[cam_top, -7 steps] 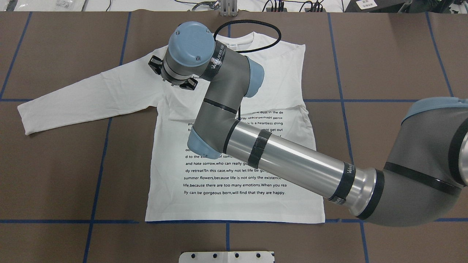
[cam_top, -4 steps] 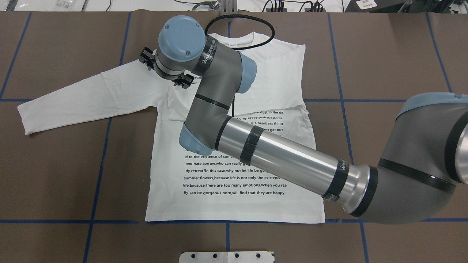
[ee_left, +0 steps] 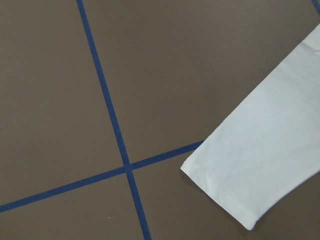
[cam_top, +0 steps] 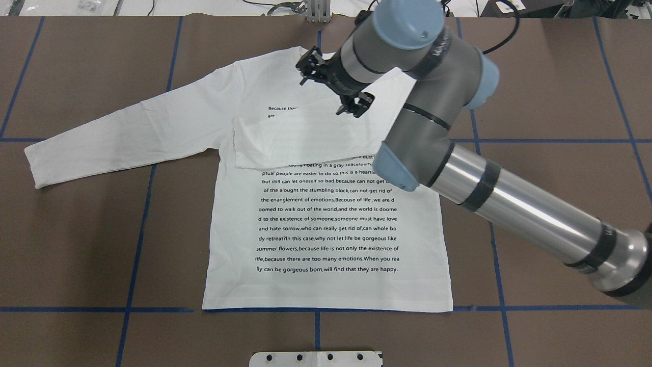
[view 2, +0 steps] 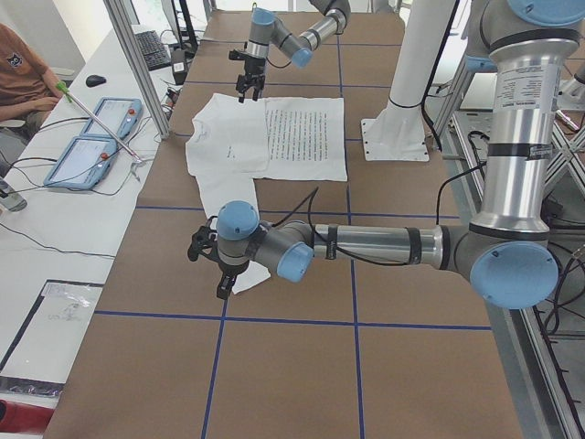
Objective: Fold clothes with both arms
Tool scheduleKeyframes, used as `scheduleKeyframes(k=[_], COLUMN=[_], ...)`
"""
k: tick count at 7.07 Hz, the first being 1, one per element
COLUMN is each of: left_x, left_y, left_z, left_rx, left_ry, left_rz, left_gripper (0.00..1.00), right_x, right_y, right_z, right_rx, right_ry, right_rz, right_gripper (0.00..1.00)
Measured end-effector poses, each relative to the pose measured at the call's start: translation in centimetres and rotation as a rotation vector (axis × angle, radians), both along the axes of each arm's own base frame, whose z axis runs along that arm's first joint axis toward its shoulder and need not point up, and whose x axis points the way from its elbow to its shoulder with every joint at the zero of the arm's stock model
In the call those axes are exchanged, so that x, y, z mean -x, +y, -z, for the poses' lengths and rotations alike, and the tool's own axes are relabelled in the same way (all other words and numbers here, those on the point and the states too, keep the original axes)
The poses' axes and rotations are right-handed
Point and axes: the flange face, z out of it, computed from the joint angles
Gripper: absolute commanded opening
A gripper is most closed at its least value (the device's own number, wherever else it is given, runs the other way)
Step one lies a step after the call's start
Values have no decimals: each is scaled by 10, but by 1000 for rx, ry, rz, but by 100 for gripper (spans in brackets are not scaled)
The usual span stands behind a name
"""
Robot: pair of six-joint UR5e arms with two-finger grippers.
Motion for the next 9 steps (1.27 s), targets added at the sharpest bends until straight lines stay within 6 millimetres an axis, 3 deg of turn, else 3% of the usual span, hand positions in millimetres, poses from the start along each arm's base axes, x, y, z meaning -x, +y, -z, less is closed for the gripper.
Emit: scheduleKeyframes(k=[2,4,6,9], left_x=[-52,-80,-114,-135], left_y=[-32,-46,-45,-39], left_z=[-14,-29,-38,-47], left_rx=[101,136,155,179], left_ry=[15,18,14,6], left_rz=[6,-5,-50,-76], left_gripper=[86,84,78,71], right_x=[-89,-149,-170,-175], right_y=[-7,-11,-6,-2], right_z=[-81,-149,-188,-200], right_rx=[50,39,22,19], right_ry=[37,93,132,143], right_rz=[0,17,41,46], right_gripper=[99,99,99,99])
